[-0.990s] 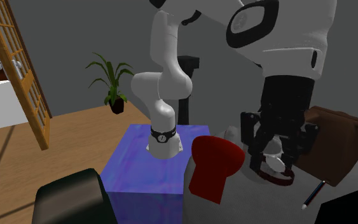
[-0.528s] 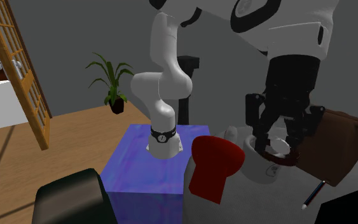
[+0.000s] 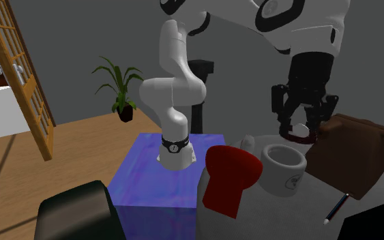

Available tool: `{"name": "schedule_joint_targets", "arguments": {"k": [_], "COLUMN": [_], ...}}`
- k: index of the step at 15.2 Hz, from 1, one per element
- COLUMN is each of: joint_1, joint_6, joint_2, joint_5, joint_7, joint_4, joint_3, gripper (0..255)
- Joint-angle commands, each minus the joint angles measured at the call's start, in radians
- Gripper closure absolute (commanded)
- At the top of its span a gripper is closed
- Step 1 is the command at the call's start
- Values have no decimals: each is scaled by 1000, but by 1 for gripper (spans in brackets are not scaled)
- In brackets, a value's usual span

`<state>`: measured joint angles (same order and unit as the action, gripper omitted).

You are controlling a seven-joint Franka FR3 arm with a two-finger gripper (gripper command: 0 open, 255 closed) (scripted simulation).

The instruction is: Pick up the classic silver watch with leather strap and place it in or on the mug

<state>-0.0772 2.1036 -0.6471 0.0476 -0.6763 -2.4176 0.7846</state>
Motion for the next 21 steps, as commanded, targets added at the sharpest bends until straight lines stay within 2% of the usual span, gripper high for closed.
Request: {"name": "schedule_joint_targets", "arguments": {"k": [1,3,16,21], "joint_1": [-27,-58,-34,-32], "joint_6": [-31,-67,105,114], "joint_2": [-24,-48,2,5], "joint_5": [20,44,52,52], "joint_7": [-30,-68,-131,-135], "joint_4": [3,11,-112,-118], "joint_3": [20,47,142,148], "gripper": [255,255,255,255]}}
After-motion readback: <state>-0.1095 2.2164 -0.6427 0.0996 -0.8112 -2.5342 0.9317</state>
